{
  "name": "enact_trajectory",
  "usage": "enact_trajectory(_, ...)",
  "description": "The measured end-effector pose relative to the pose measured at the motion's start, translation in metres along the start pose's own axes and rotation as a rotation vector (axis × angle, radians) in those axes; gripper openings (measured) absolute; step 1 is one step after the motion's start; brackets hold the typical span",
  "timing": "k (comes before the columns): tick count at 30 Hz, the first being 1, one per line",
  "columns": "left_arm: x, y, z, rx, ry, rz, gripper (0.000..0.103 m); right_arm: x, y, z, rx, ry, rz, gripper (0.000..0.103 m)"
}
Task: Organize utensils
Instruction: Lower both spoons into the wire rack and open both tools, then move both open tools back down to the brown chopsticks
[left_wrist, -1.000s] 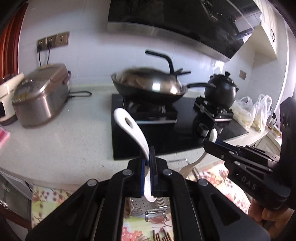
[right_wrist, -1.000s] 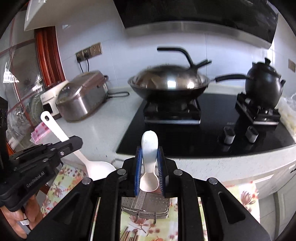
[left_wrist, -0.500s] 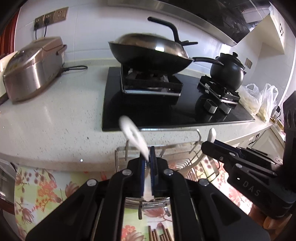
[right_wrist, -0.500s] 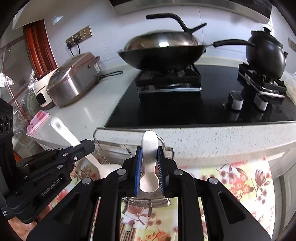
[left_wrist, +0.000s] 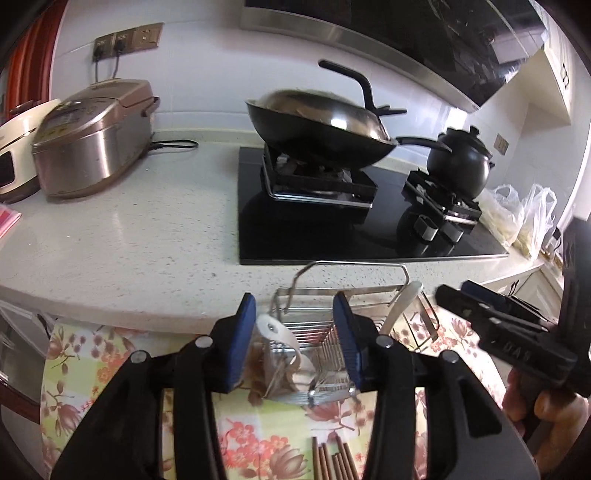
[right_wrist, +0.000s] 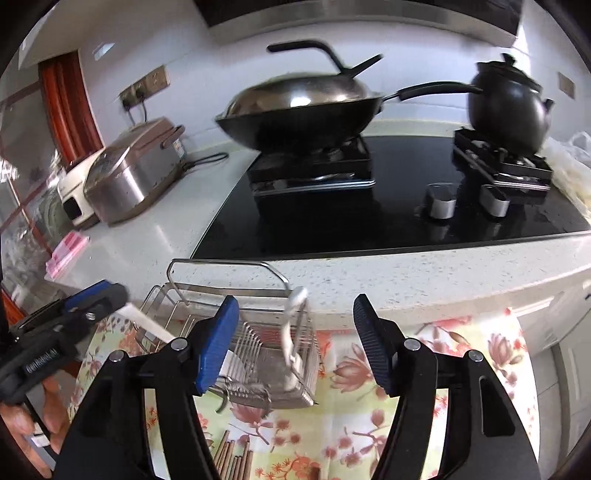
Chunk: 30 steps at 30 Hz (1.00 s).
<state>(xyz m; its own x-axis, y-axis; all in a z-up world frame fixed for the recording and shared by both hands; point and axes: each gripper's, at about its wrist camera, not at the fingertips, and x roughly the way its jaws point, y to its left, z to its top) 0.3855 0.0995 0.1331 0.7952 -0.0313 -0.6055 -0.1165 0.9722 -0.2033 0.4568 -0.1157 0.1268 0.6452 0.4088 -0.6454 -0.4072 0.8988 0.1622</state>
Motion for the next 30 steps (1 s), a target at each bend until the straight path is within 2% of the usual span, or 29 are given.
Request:
enact_trajectory(3,-0.022,0.014,-0.009,-0.031,-0.03,-0.003,0.043,-0.022,-0.011,-0.025,-0.009,-0.022,-0.037,0.062)
enact_trajectory(7,-0.044,0.032,-0.034,-0.07,-0.026,-0.012,0.043,-0.037,-0.024,-0.072,-0.009,0.005,-0.081,0.062)
enact_trajectory(11,-0.048,0.035,-0.082,-0.065,0.052,-0.043,0.042,-0.045,-0.037,-0.124,0.023,0.047,-0.1,0.062)
enact_trajectory(16,-0.032,0.016,-0.145,-0.026,0.177,-0.107,0.024,-0.051,-0.041,-0.178,0.049,0.105,-0.106,0.062)
enact_trajectory(18,-0.023,0.006,-0.163,-0.009,0.222,-0.126,0.017,-0.053,-0.04,-0.192,0.045,0.124,-0.107,0.062)
enact_trajectory(21,-0.003,-0.008,-0.183,0.029,0.286,-0.119,0.012,-0.053,-0.041,-0.204,0.047,0.145,-0.099,0.062)
enact_trajectory(30,0.028,-0.022,-0.193,0.083,0.348,-0.08,0.01,-0.049,-0.04,-0.215,0.042,0.172,-0.091,0.062)
